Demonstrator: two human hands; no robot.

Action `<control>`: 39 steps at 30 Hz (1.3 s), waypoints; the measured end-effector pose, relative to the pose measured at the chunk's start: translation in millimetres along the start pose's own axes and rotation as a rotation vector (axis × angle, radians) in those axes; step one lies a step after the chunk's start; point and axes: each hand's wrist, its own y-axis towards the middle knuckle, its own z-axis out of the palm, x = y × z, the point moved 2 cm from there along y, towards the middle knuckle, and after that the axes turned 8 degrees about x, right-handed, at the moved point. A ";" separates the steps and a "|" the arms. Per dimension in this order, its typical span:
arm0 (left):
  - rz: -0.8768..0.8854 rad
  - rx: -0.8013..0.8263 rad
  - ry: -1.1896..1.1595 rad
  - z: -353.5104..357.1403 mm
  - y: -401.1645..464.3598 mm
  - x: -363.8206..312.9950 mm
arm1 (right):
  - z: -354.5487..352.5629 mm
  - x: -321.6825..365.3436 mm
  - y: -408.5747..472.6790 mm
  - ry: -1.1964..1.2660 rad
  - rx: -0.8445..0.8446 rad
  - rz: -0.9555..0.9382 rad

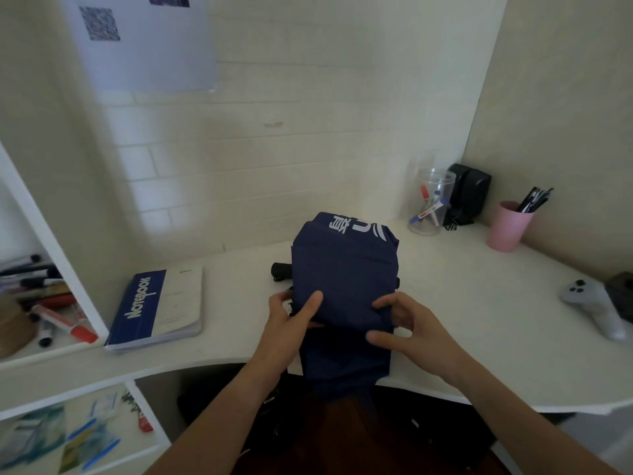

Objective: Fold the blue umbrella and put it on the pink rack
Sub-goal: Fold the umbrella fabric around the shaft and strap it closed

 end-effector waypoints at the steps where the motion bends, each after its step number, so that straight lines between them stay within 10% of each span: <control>1: 0.000 -0.008 0.019 -1.2 1.8 0.8 | 0.2 -1.1 -0.8 0.054 -0.037 0.030; 9: 0.054 -0.014 0.259 -10.9 6.1 26.7 | 3.2 -5.3 -1.4 0.283 -0.284 0.122; 25: 0.343 0.042 0.747 -21.4 -6.5 47.9 | 16.3 -11.6 -8.3 -0.250 -0.173 0.306; 29: 0.359 0.051 0.817 -20.1 -8.3 47.5 | 30.8 19.9 -7.2 -0.744 -0.409 -0.150; 31: 0.371 0.045 0.843 -20.7 -7.8 46.9 | 46.5 26.6 4.9 -0.833 -0.266 -0.367; 39: 0.543 0.029 1.128 -29.3 -8.6 47.5 | 54.6 -39.6 11.3 -1.098 0.219 -0.169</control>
